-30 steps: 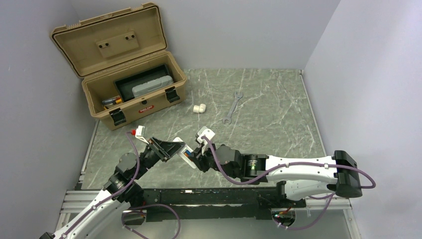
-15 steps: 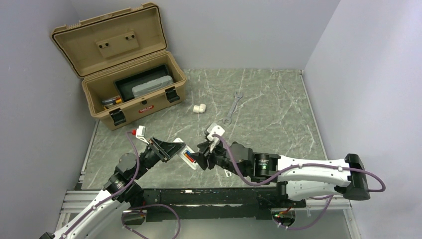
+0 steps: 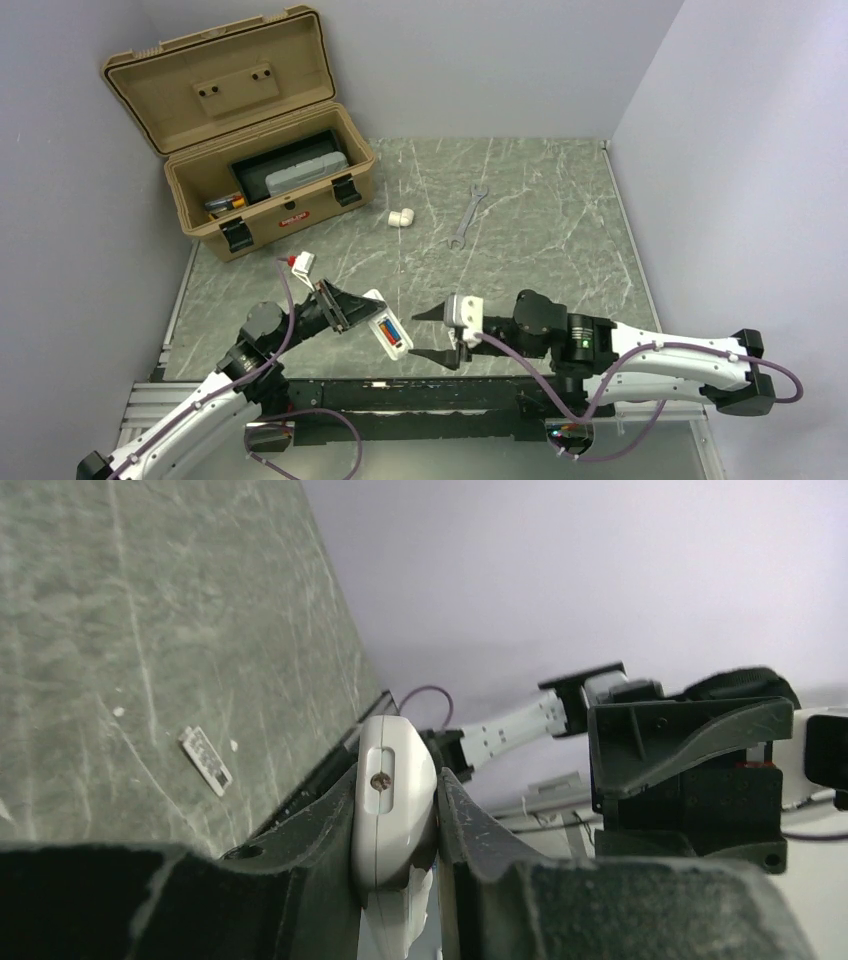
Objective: Load the batteries into the remote control
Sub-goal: Load the battery into the remote control.
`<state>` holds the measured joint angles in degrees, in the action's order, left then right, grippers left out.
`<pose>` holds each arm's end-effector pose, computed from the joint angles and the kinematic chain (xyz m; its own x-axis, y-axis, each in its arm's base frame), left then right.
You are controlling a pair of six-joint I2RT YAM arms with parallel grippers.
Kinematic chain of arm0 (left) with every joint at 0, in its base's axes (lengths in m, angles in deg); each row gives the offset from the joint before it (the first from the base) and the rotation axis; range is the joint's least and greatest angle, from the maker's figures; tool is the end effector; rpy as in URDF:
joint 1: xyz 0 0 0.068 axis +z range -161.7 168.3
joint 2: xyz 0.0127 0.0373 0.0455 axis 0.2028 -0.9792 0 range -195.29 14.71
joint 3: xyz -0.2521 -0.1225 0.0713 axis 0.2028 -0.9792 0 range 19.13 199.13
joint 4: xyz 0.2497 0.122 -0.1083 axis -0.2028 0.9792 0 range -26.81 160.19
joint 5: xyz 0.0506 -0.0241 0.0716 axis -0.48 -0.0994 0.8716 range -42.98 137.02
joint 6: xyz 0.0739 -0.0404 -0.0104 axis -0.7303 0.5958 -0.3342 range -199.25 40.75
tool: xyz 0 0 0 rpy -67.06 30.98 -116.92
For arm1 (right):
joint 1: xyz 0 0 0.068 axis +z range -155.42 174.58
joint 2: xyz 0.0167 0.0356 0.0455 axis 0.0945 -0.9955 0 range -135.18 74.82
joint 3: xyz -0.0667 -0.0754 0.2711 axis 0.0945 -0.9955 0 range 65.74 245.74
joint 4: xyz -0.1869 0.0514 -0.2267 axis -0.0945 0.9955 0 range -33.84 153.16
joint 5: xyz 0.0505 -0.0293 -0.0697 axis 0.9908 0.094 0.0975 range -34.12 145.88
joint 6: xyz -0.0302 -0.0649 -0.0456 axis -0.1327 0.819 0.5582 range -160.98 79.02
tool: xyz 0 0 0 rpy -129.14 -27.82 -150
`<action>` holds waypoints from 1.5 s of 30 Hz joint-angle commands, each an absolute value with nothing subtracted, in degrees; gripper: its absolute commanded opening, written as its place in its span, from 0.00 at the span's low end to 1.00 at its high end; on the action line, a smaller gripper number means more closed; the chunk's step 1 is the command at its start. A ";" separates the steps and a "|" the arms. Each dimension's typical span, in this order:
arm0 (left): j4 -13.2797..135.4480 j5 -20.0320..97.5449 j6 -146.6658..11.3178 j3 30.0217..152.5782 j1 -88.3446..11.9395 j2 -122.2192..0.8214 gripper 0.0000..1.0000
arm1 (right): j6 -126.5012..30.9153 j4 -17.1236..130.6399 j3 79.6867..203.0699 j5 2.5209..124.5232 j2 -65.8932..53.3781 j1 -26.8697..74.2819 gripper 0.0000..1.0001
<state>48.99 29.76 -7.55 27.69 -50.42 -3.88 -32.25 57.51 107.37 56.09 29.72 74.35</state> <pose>0.1334 -0.1352 0.2232 -0.7685 -0.5460 -0.3335 0.3138 0.1326 -0.9402 0.0453 0.2528 0.3427 0.1347 -0.1081 -0.9850 -0.9756 0.1594 -0.1509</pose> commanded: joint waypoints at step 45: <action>30.80 5.89 -10.68 32.23 -51.11 -19.44 0.00 | -17.88 51.94 107.18 73.92 19.88 71.69 0.40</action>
<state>35.57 7.16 -9.85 30.40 -50.79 -19.31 -18.02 56.00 107.44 71.93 19.97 72.31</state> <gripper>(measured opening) 0.308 0.400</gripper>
